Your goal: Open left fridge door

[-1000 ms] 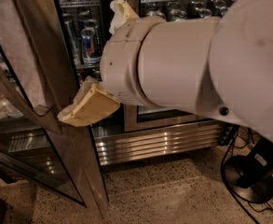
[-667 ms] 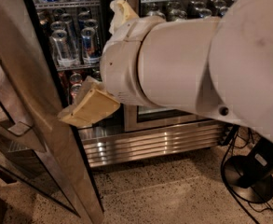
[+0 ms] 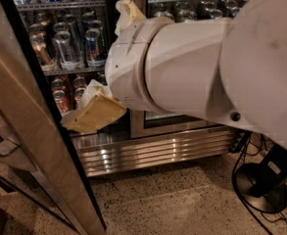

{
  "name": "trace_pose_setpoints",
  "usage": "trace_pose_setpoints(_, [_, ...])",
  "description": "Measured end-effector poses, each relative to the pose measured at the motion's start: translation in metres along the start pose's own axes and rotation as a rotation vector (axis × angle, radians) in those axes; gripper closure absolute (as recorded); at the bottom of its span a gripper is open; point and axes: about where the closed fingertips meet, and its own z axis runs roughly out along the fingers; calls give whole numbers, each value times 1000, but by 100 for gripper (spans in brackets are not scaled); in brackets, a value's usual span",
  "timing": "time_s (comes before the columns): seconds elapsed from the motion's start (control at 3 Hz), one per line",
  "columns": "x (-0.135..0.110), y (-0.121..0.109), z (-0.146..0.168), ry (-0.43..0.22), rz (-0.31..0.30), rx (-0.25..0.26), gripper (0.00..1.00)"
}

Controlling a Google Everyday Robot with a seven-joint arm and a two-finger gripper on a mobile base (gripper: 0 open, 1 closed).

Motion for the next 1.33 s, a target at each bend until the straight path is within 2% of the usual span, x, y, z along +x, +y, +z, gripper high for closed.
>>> trace_pose_setpoints(1.33, [0,0,0,0,0,0,0])
